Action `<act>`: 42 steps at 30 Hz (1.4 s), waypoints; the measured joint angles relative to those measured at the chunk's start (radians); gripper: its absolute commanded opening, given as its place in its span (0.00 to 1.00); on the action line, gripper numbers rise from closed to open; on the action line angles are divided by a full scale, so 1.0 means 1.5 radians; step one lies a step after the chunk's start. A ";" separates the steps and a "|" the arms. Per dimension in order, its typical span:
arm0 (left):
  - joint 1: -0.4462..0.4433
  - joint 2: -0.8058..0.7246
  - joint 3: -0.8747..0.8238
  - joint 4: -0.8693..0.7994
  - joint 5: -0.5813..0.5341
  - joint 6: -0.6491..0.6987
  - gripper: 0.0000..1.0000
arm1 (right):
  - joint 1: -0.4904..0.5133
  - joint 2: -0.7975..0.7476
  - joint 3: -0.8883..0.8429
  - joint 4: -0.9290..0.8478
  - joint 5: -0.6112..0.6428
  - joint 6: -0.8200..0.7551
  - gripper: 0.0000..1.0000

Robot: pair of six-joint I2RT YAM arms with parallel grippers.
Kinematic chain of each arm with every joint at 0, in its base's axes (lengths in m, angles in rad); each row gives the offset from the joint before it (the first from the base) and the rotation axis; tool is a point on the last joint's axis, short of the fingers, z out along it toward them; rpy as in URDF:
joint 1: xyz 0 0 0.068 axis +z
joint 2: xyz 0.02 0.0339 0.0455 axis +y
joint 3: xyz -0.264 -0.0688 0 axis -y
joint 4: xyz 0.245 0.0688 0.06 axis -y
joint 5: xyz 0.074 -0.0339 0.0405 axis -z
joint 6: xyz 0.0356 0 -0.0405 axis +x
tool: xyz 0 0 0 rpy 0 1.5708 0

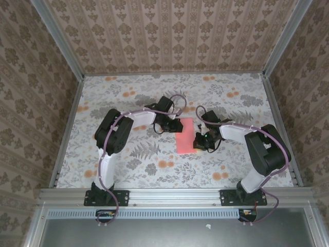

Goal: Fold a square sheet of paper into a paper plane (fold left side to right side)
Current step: First fold the square sheet of paper in half at the center of the table.

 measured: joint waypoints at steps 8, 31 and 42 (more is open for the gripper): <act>0.012 -0.002 -0.027 0.042 0.006 0.010 0.13 | 0.000 0.000 0.003 -0.007 0.007 -0.008 0.02; 0.103 0.038 0.047 0.039 -0.025 0.022 0.14 | 0.000 0.001 0.007 -0.016 0.010 -0.014 0.02; 0.079 -0.021 -0.014 0.057 -0.028 0.033 0.12 | 0.000 0.004 0.012 -0.025 0.012 -0.014 0.02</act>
